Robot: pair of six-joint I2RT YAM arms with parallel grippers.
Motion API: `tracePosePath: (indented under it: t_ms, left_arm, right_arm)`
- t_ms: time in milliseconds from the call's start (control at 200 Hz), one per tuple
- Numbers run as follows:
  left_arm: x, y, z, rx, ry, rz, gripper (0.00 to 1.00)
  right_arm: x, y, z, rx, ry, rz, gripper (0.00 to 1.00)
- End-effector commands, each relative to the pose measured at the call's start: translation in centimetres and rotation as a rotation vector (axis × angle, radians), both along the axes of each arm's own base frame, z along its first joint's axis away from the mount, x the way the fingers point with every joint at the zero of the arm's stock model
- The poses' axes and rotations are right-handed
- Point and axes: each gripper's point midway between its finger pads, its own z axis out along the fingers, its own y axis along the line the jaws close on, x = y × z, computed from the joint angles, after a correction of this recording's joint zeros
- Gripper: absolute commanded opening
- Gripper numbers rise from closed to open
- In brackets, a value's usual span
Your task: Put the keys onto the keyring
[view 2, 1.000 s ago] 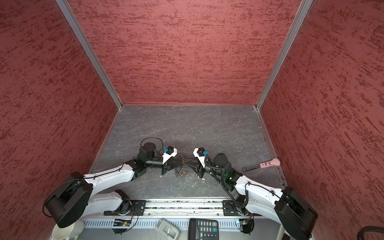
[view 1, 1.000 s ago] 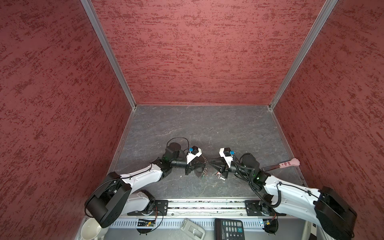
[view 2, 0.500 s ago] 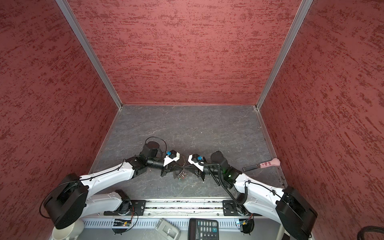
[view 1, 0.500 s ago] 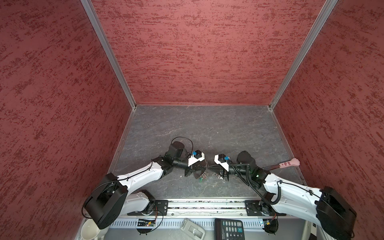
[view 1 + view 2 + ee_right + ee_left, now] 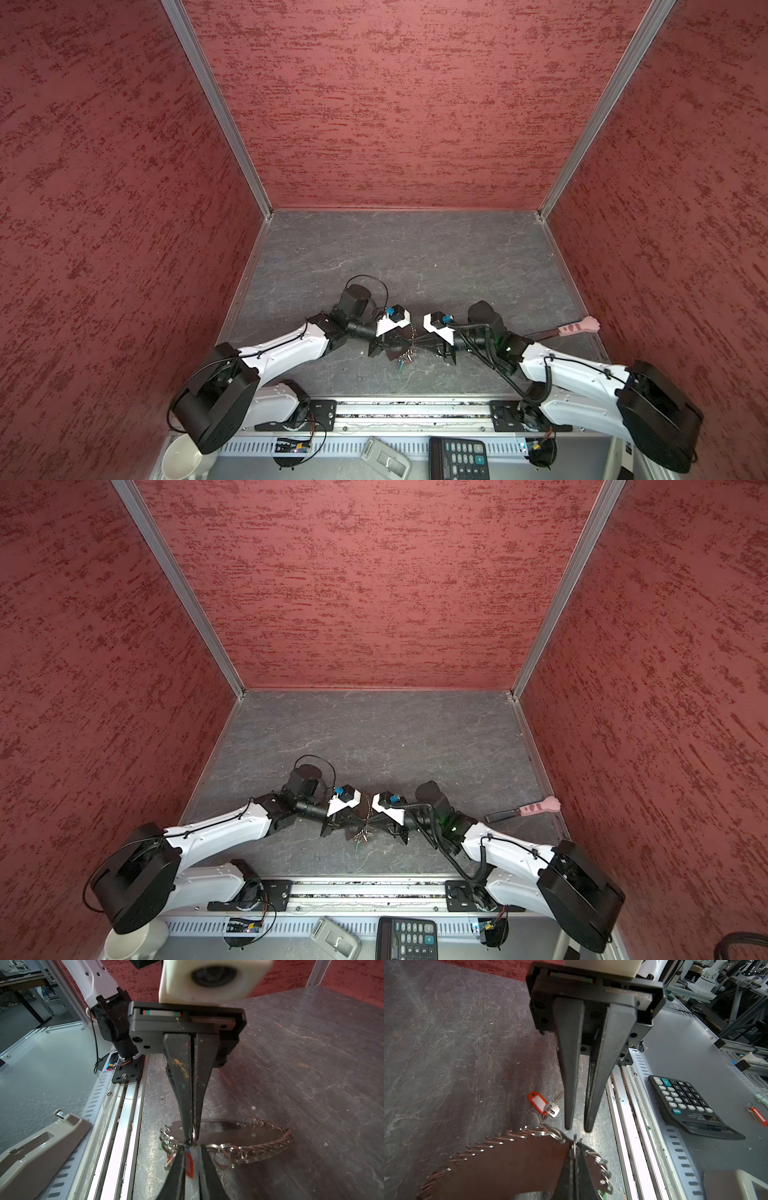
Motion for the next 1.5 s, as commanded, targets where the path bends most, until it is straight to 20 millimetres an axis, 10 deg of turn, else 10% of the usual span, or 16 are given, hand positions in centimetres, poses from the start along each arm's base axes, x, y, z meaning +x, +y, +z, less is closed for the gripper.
tracePosePath:
  t_ms: [0, 997, 1498]
  left_arm:
    - [-0.2, -0.5, 0.8, -0.023, -0.014, -0.038, 0.00]
    - [0.8, -0.3, 1.0, -0.043, -0.080, 0.025, 0.00]
    - [2.1, 0.7, 2.3, -0.160, -0.047, 0.085, 0.24]
  right_arm:
    - [0.0, 0.8, 1.5, 0.039, -0.027, 0.047, 0.14]
    - [0.3, 1.0, 0.2, 0.000, 0.060, 0.024, 0.00]
    - [0.9, -0.7, 3.3, 0.270, 0.030, -0.126, 0.00]
